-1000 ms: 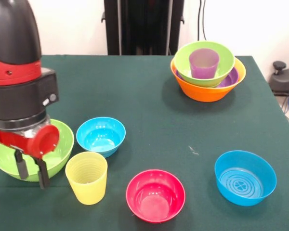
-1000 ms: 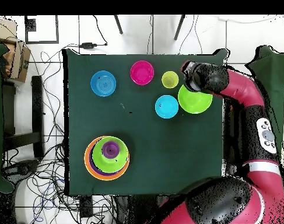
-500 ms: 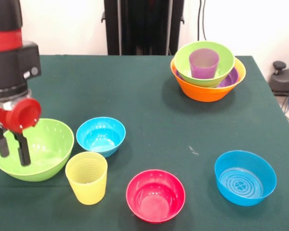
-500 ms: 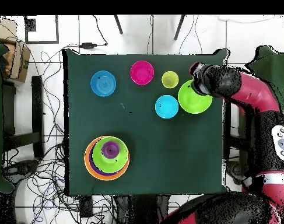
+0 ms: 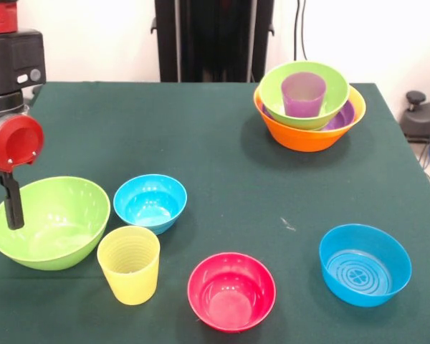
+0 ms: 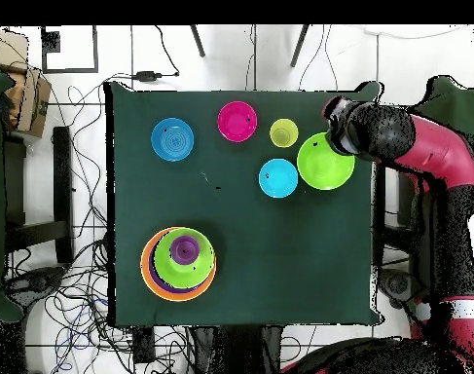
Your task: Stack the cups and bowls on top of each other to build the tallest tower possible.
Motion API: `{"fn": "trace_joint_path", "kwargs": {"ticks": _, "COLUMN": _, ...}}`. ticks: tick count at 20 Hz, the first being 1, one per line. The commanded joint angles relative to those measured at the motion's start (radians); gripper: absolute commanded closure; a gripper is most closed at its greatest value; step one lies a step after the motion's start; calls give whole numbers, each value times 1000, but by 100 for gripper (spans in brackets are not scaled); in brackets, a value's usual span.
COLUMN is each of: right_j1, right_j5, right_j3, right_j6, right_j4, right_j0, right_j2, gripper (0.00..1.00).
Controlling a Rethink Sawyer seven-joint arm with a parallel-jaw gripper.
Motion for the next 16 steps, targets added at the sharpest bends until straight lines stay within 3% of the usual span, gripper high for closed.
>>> {"fn": "trace_joint_path", "kwargs": {"ticks": 1, "right_j1": 38, "right_j5": 85, "right_j3": 82, "right_j6": -270, "right_j4": -67, "right_j0": -10, "right_j2": 46, "gripper": 0}}
{"fn": "trace_joint_path", "kwargs": {"ticks": 16, "right_j1": 61, "right_j5": -16, "right_j3": 134, "right_j6": -202, "right_j4": -87, "right_j0": -14, "right_j2": 46, "gripper": 0}}
